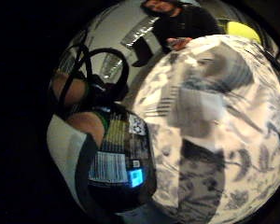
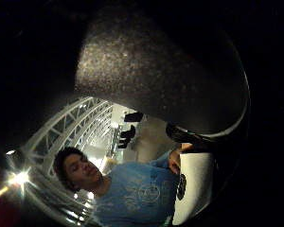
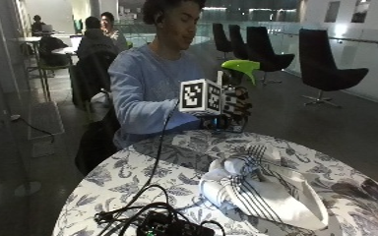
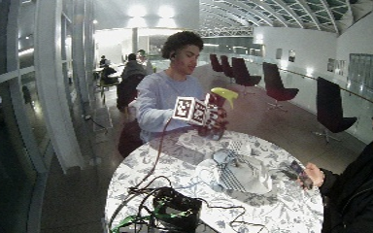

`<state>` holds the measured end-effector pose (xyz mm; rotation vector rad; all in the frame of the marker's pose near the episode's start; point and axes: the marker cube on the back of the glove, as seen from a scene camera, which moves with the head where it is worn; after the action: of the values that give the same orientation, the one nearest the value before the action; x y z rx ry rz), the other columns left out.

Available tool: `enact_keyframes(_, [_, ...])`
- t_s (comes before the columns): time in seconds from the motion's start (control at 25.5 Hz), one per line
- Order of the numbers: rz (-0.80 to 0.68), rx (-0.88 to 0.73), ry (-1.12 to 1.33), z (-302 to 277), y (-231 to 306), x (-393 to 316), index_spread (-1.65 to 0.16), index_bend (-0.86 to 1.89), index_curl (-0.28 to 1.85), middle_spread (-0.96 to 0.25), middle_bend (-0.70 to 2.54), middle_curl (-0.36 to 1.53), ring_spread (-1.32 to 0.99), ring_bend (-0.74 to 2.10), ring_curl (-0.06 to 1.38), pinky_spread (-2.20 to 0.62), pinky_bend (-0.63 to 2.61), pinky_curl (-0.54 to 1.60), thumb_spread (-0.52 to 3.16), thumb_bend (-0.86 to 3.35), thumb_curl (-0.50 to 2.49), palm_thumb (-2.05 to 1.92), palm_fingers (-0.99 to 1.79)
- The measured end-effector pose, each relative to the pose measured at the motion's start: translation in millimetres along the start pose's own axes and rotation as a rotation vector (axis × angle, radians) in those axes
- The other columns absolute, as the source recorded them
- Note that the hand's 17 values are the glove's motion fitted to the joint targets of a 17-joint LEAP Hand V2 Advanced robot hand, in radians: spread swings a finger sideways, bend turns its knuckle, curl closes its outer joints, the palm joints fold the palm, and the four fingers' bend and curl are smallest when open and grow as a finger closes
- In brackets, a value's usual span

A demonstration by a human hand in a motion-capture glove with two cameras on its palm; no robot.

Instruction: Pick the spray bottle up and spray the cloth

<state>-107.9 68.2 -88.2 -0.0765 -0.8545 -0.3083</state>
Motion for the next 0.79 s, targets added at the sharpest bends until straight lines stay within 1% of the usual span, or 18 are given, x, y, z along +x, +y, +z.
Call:
enact_keyframes(0.08, [-0.084,-0.003,-0.054,37,1,-10,-0.22,0.12,0.31,-0.04,0.23,0.44,0.01,0.49,0.38,0.06,0.36,0.38,0.8,-0.02,0.63,0.97,1.11])
enact_keyframes(0.16, [-0.138,-0.014,-0.091,78,2,-16,-0.22,0.12,0.31,-0.05,0.23,0.44,0.01,0.49,0.38,0.06,0.36,0.38,0.8,-0.02,0.63,0.96,1.1])
enact_keyframes(0.28, [-0.16,-0.046,-0.134,135,0,-16,-0.22,0.12,0.31,-0.05,0.23,0.44,0.01,0.48,0.38,0.06,0.36,0.38,0.8,-0.02,0.63,0.96,1.1])
enact_keyframes(0.35, [-0.158,-0.068,-0.143,160,-2,-10,-0.22,0.12,0.31,-0.05,0.23,0.44,0.0,0.48,0.38,0.06,0.36,0.38,0.8,-0.02,0.63,0.97,1.1])
enact_keyframes(0.55, [-0.164,-0.101,-0.093,196,0,15,-0.23,0.12,0.31,-0.05,0.23,0.44,0.0,0.47,0.37,0.06,0.35,0.37,0.81,-0.02,0.63,0.97,1.08])
enact_keyframes(0.79, [-0.155,-0.113,-0.072,207,5,28,-0.23,0.11,0.31,-0.05,0.23,0.44,0.0,0.46,0.37,0.07,0.35,0.37,0.83,-0.02,0.63,0.96,1.08])
